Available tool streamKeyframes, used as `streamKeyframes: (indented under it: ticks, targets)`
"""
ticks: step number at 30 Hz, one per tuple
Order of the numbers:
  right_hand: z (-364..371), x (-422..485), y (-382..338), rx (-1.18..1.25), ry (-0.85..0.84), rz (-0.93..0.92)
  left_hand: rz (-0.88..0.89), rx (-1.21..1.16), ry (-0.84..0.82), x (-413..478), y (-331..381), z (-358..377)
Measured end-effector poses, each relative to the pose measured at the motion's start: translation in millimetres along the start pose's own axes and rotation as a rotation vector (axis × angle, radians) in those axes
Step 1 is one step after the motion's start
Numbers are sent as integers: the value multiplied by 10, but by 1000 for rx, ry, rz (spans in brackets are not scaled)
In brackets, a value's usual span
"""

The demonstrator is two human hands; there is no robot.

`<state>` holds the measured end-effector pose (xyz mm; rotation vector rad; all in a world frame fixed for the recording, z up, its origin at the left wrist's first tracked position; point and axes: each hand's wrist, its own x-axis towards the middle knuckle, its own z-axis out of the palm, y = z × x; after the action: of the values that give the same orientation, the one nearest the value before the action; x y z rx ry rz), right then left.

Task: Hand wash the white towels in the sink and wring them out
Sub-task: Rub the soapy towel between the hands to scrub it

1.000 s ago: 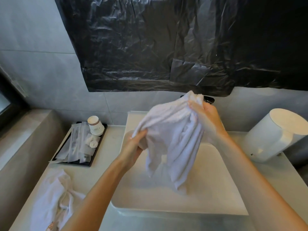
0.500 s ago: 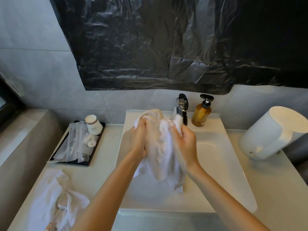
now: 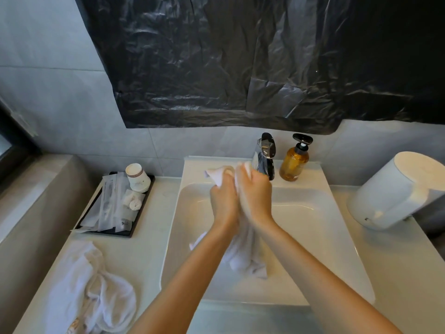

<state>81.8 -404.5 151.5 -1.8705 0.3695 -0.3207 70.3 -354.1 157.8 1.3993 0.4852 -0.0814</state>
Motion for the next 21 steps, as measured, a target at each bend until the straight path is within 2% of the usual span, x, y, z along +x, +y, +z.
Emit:
streamKeyframes:
  ticks: [2, 4, 7, 9, 13, 18, 21]
  targets:
    - [-13, 163, -55, 59, 124, 38, 56, 70, -45, -30, -12, 41]
    - [23, 62, -92, 108, 164, 19, 120, 149, -78, 71, 60, 41]
    - [87, -154, -8, 27, 45, -92, 96, 116, -2, 206, 166, -9]
    - [70, -13, -7, 33, 7, -42, 25, 61, 15, 109, 153, 6]
    - [20, 212, -38, 188, 210, 97, 36, 126, -56, -60, 68, 82]
    - [30, -253, 7, 147, 41, -55, 68, 50, 36, 62, 184, 20]
    - [-32, 119, -18, 199, 175, 117, 17, 74, 33, -97, 123, 107]
